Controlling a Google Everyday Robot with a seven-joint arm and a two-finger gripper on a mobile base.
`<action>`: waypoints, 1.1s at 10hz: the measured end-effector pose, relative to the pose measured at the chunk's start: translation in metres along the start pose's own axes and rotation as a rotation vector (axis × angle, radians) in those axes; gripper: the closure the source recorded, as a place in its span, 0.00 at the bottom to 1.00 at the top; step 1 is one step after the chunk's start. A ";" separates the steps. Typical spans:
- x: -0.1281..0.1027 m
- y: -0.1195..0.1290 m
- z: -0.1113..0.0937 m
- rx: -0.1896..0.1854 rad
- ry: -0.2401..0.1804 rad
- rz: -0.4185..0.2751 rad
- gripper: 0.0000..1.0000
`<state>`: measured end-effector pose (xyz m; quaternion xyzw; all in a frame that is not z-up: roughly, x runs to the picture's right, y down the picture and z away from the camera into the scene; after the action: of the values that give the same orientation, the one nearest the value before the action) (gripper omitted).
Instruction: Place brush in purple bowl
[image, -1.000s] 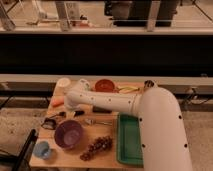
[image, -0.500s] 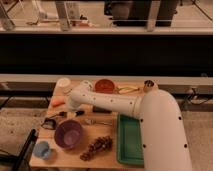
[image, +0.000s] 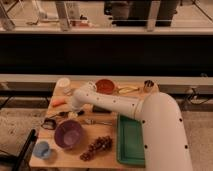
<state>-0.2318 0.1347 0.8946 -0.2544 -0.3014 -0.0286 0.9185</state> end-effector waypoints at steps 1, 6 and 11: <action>0.001 -0.001 0.001 -0.001 -0.010 0.009 0.20; 0.000 -0.003 0.014 -0.022 -0.058 0.046 0.22; 0.000 0.000 0.011 -0.029 -0.052 0.041 0.62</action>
<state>-0.2376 0.1395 0.9023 -0.2747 -0.3196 -0.0076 0.9068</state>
